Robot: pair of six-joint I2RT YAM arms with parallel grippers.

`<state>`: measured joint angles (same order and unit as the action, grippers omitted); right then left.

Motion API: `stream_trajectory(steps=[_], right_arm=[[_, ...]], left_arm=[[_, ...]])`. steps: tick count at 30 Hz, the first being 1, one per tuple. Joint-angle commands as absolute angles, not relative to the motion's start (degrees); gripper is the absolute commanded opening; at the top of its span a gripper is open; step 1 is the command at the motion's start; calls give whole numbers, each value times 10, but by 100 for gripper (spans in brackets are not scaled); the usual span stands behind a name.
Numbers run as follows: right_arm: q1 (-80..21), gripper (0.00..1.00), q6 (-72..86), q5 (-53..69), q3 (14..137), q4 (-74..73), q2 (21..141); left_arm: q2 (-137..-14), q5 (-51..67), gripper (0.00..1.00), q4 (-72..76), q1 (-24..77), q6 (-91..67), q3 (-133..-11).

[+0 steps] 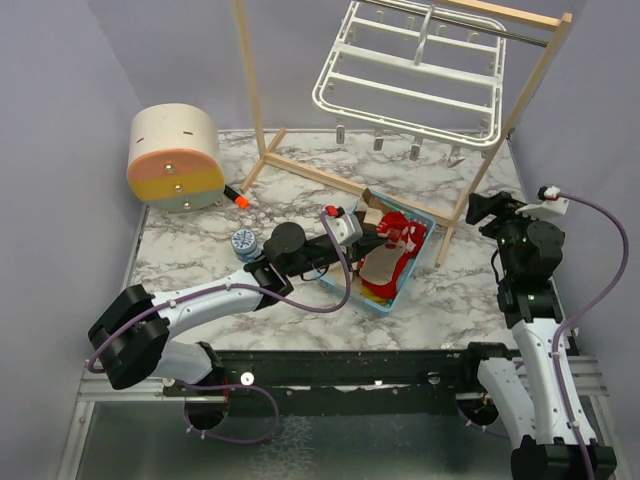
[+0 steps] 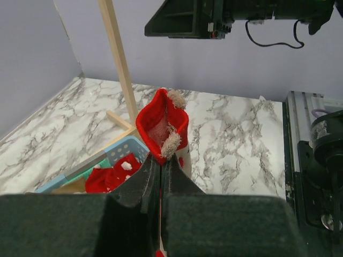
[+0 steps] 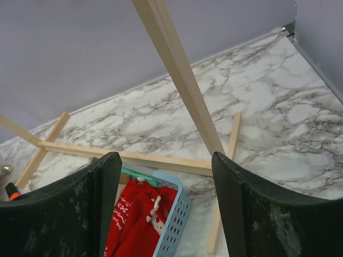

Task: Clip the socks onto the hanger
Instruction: Open the clamp at the hanger.

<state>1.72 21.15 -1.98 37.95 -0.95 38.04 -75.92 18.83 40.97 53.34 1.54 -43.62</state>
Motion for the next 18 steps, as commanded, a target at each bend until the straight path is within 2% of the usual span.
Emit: stream_trajectory(steps=[1, 4, 7, 9, 10, 11, 18], right_arm=[[27, 73, 214, 37, 334, 89, 342], [27, 73, 196, 21, 312, 98, 278], [26, 76, 132, 39, 418, -57, 269], [17, 79, 103, 44, 458, -103, 269], [14, 94, 96, 40, 472, -113, 268], [11, 99, 90, 34, 486, -127, 268], [0, 100, 82, 5, 564, -152, 320]], left_arm=[[-762, 191, 0, 423, 536, 14, -460], [-761, 192, 0, 423, 536, 13, -462], [-767, 197, 0, 423, 536, 10, -466], [-772, 202, 0, 423, 536, 8, -467], [-775, 203, 0, 423, 536, 8, -468], [-777, 204, 0, 423, 536, 8, -468], [-777, 204, 0, 423, 538, 12, -462]])
